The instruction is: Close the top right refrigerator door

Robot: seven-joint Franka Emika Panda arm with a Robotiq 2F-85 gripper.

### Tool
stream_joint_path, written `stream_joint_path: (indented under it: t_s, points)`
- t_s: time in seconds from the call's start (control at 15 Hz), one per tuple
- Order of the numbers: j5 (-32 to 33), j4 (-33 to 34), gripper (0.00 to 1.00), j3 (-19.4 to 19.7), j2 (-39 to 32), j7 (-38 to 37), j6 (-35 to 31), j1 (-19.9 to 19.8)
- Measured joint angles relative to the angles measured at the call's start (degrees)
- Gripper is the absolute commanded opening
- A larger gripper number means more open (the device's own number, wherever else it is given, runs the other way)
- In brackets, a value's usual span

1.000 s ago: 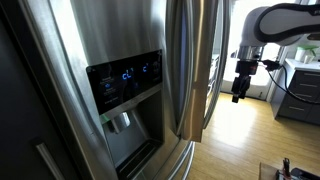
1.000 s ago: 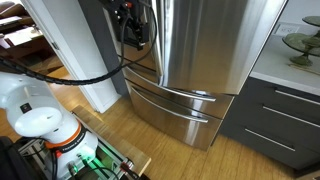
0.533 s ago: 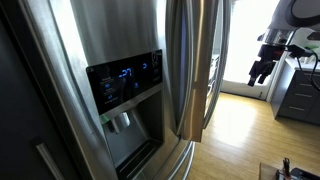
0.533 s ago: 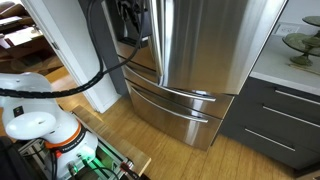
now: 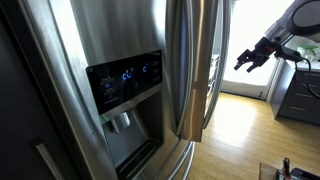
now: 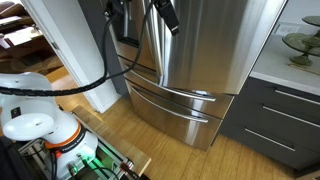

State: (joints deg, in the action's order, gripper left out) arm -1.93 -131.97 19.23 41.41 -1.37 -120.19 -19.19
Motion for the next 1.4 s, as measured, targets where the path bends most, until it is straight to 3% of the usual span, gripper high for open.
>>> stream_joint_path:
  t_s: [0.2, 0.53, 1.4]
  points:
    - [-4.2, -1.7, 1.0, -0.9, -1.8, -4.8, -6.5, 0.3]
    - [-11.2, -1.8, 1.0, -2.1, -5.0, -8.4, -9.3, 2.1]
    - [-27.5, -1.6, 1.0, -0.2, -9.8, -3.3, -14.7, 7.6]
